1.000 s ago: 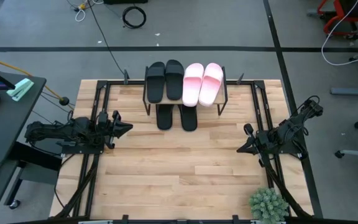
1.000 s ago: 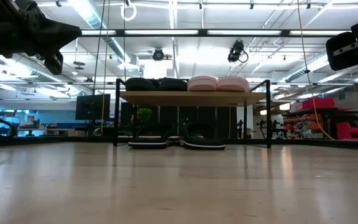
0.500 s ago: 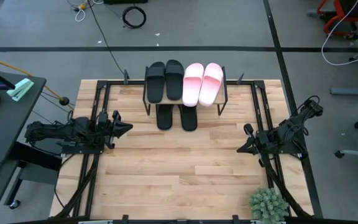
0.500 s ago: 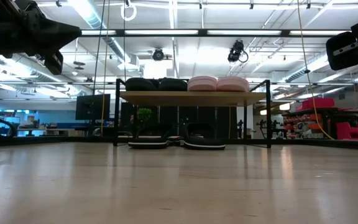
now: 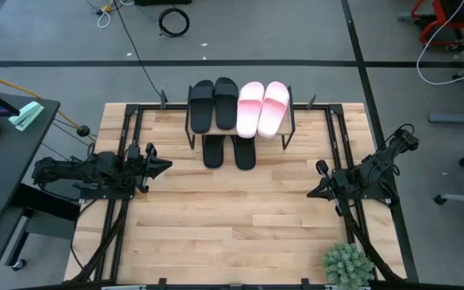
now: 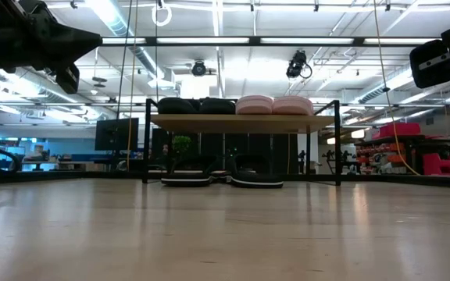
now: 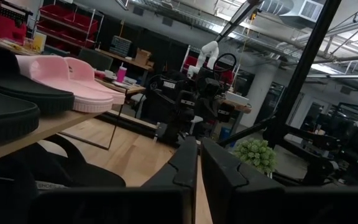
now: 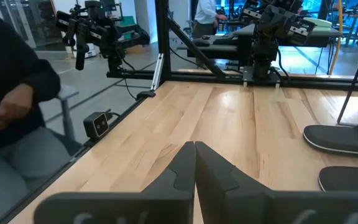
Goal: Pick and place slides into the shelf
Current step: Return to Home Position
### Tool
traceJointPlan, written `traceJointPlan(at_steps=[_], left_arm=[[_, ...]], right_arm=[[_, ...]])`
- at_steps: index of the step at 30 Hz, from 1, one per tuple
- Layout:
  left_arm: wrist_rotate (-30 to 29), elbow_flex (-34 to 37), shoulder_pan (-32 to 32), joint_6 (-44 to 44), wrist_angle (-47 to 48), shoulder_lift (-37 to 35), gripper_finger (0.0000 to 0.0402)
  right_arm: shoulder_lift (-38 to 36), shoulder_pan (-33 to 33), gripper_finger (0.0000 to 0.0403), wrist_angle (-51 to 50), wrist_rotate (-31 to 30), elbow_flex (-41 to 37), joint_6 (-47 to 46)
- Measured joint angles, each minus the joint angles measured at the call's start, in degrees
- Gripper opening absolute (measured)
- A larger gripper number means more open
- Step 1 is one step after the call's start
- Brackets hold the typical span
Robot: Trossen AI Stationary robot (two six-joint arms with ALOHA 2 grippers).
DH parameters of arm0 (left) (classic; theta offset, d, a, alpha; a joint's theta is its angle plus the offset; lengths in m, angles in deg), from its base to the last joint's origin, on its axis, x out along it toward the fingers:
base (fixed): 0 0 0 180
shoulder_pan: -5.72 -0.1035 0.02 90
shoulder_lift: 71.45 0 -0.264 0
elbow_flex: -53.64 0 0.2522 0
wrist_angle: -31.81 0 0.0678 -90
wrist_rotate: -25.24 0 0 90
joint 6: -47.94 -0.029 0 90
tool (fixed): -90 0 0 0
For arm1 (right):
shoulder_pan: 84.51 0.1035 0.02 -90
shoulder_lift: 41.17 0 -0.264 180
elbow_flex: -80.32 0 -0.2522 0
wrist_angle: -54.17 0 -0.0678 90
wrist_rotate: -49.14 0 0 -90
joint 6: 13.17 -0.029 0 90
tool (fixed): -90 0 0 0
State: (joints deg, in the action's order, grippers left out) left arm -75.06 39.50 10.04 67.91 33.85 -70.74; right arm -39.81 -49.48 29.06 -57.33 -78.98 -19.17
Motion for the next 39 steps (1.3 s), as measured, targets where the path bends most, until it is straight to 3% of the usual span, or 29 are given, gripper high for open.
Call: traceJointPlan(at_steps=[10, 25, 39], left_arm=[[0.0, 0.0, 0.0, 0.0, 0.0, 0.0, 0.0038], [0.0, 0.0, 0.0, 0.0, 0.0, 0.0, 0.0023], [0.0, 0.0, 0.0, 0.0, 0.0, 0.0, 0.0033]], right_arm=[[0.0, 0.0, 0.0013, 0.0, 0.0, 0.0, 0.0], [0.0, 0.0, 0.0013, 0.0, 0.0, 0.0, 0.0], [0.0, 0.0, 0.0013, 0.0, 0.0, 0.0, 0.0]])
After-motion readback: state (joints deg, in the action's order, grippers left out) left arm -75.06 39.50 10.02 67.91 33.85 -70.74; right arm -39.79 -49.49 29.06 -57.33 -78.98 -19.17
